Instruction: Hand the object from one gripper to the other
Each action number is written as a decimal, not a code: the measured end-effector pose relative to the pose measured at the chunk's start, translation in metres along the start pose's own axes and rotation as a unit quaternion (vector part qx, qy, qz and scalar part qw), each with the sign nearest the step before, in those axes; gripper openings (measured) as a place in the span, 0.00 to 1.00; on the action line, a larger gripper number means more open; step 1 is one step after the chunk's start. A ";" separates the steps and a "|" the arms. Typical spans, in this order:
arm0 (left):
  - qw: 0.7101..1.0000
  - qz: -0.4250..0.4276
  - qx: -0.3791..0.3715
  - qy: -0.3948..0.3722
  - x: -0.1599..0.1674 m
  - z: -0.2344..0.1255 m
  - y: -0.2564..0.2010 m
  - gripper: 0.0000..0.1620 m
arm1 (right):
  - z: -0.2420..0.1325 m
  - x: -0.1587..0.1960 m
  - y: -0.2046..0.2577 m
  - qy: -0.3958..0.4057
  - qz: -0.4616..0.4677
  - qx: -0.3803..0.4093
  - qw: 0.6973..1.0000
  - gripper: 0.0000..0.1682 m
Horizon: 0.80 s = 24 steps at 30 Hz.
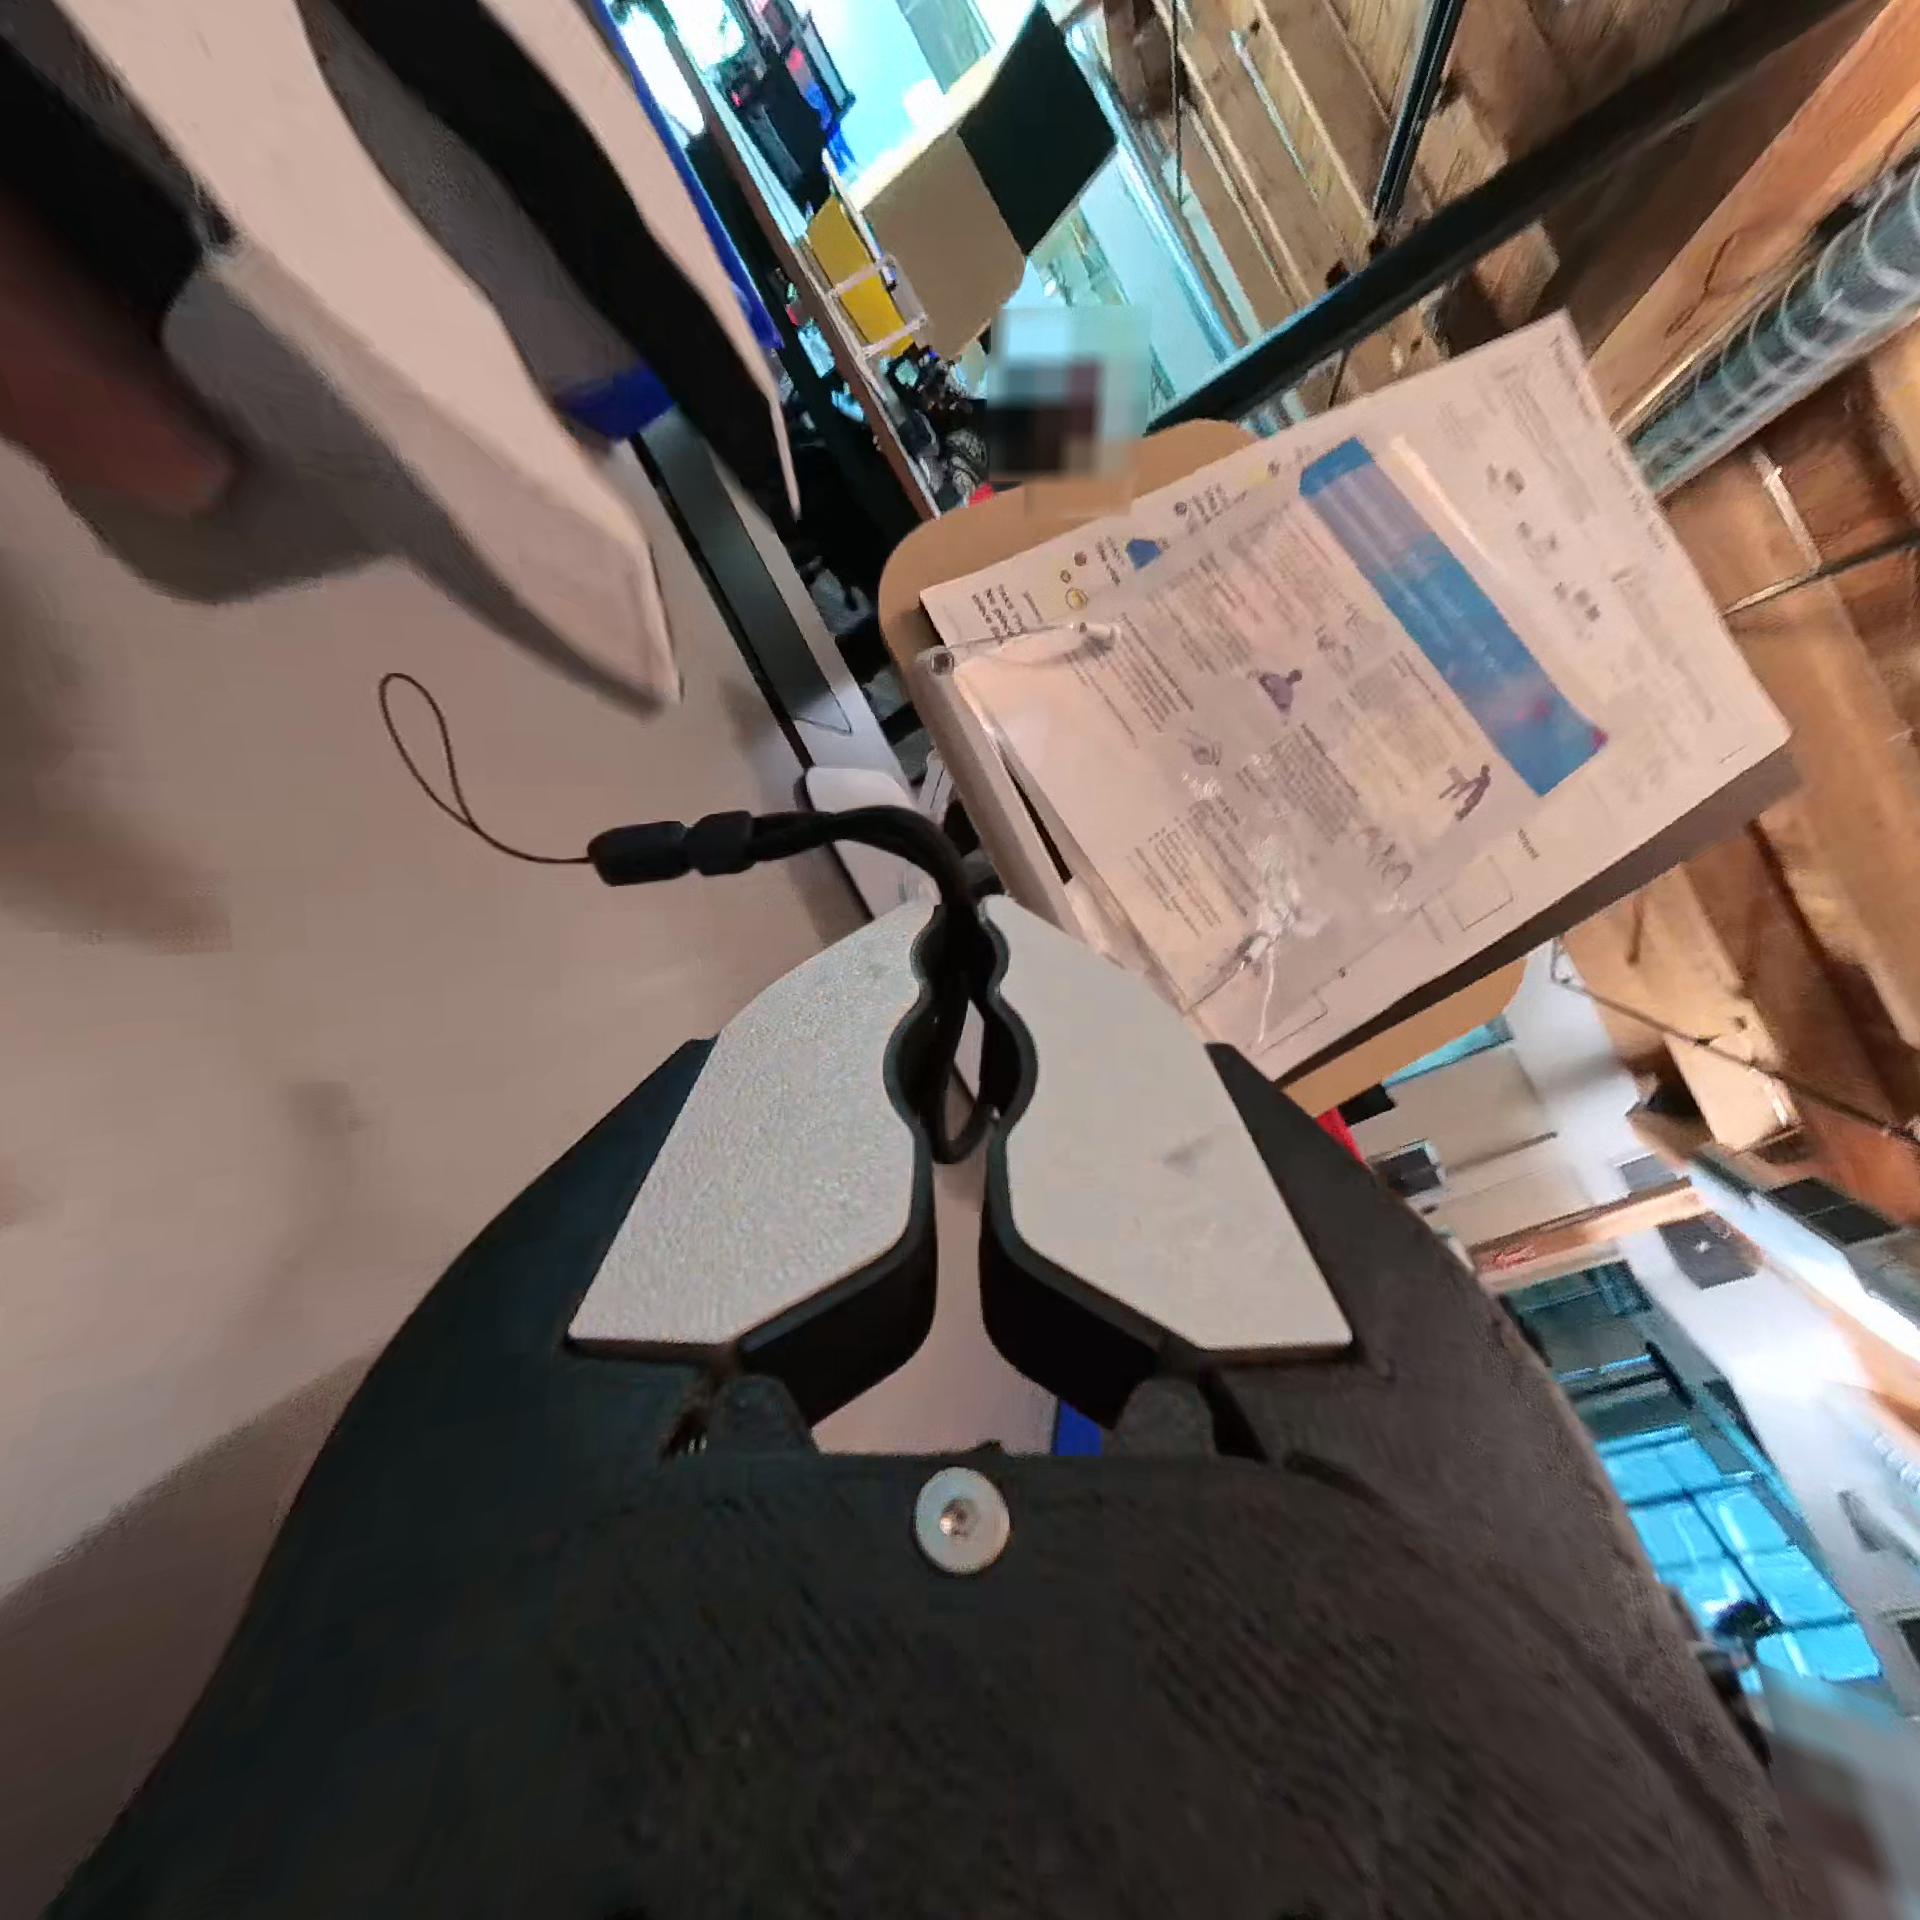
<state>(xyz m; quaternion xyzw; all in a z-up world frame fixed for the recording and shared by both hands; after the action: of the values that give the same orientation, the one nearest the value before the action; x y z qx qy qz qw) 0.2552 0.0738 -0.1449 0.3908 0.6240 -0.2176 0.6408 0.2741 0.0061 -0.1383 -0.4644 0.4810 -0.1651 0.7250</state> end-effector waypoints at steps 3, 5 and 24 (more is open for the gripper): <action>0.998 0.002 0.045 0.047 0.012 0.013 -0.020 0.35 | -0.003 -0.014 0.002 -0.036 0.012 -0.002 0.999 0.01; 0.996 0.016 0.041 0.071 0.021 0.016 -0.021 0.29 | -0.004 -0.017 0.003 -0.045 0.008 -0.004 0.999 0.01; 0.905 -0.357 0.130 -0.192 -0.013 -0.012 0.016 0.07 | -0.009 -0.044 0.009 -0.101 0.367 -0.142 0.914 0.30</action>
<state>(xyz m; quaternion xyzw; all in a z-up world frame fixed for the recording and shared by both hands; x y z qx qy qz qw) 0.2583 0.0897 -0.1277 0.1727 0.5531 -0.5816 0.5709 0.2437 0.0363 -0.1233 -0.3673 0.5601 0.2301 0.7060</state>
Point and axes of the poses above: each gripper's, where its closed fingertips meet, z out along the fingers, x out of its underside, y = z × x across the jaws, the point moved 1 cm from there along -z, back along the fingers, and after that the axes turned 9 degrees about x, right-handed, at the moved point
